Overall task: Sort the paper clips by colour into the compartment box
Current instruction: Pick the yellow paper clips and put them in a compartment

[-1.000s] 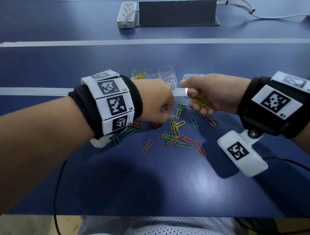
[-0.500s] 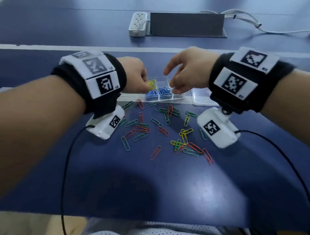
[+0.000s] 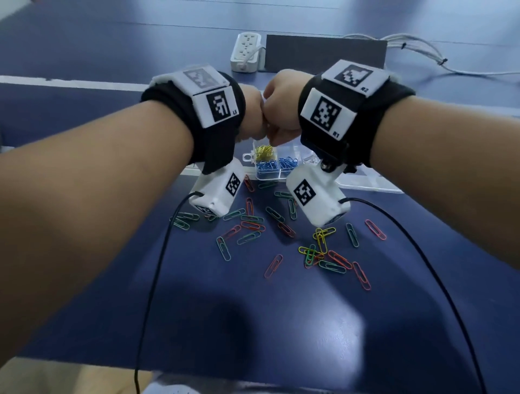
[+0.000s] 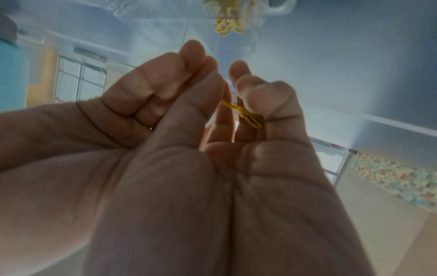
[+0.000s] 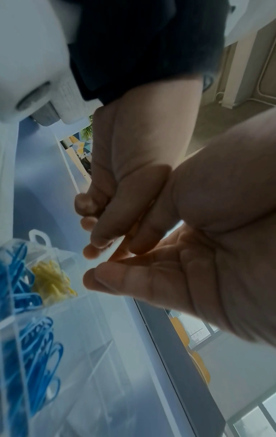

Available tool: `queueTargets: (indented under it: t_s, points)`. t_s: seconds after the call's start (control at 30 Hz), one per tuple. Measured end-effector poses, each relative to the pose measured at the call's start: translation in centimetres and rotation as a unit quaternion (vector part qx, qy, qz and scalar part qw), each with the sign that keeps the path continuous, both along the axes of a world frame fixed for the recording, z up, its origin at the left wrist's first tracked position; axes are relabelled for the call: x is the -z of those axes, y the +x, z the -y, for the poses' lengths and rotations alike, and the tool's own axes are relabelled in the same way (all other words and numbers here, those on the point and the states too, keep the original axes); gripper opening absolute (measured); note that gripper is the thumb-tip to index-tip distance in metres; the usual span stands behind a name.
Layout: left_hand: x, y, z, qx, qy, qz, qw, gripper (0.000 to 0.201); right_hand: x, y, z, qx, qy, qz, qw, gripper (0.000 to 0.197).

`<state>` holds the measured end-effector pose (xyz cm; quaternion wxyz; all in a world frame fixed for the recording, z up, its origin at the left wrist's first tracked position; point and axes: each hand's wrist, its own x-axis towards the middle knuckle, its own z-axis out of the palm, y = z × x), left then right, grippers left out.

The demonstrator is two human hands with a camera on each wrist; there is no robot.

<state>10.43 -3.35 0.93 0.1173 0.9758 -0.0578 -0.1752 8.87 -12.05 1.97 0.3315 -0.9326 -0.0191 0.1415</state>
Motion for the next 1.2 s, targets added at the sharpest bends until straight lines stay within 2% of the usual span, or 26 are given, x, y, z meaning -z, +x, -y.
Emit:
queueTargets:
  t_s: [0.1, 0.23, 0.4, 0.57, 0.67, 0.8, 0.87, 0.97, 1.07, 1.2]
  points:
    - [0.1, 0.0, 0.0, -0.012, -0.078, -0.027, 0.996, 0.022, -0.4, -0.3, -0.3, 0.021, -0.039, -0.017, 0.999, 0.029]
    - [0.0, -0.6, 0.3, -0.027, -0.131, -0.003, 0.991, 0.027, -0.5, -0.5, 0.2, 0.031, -0.052, -0.028, 0.998, 0.028]
    - [0.1, -1.1, 0.5, -0.065, -0.192, -0.012, 0.979, 0.031, -0.3, -1.0, 1.5, 0.073, 0.022, -0.044, 0.996, 0.035]
    - [0.1, -1.6, 0.4, -0.085, -0.241, -0.012, 0.967, 0.036, -0.2, -1.3, 2.5, 0.079, 0.011, -0.058, 0.995, 0.033]
    - [0.2, -1.9, 0.3, -0.097, -0.296, -0.045, 0.949, 0.037, 0.2, -1.6, 3.2, 0.068, -0.001, -0.049, 0.997, 0.033]
    - [0.5, -2.2, 0.0, -0.086, -0.334, -0.046, 0.937, 0.036, 0.7, -2.1, 4.0, 0.054, 0.008, -0.048, 0.997, 0.034]
    - [0.8, -2.2, -0.4, -0.095, -0.327, -0.005, 0.940, 0.030, 0.9, -2.3, 4.5, 0.046, 0.005, -0.044, 0.998, 0.035]
    - [1.0, -2.4, -0.9, -0.099, -0.248, 0.049, 0.962, 0.027, 1.1, -2.6, 5.0, 0.039, -0.005, -0.034, 0.999, 0.036]
    - [1.2, -2.9, -0.8, -0.072, -0.179, 0.047, 0.980, 0.031, 1.1, -2.8, 5.3, 0.029, -0.017, -0.023, 0.999, 0.035]
    - [1.4, -3.2, -0.3, -0.042, -0.156, 0.054, 0.985, 0.035, 1.3, -3.1, 5.3, 0.014, -0.028, -0.019, 0.999, 0.034]
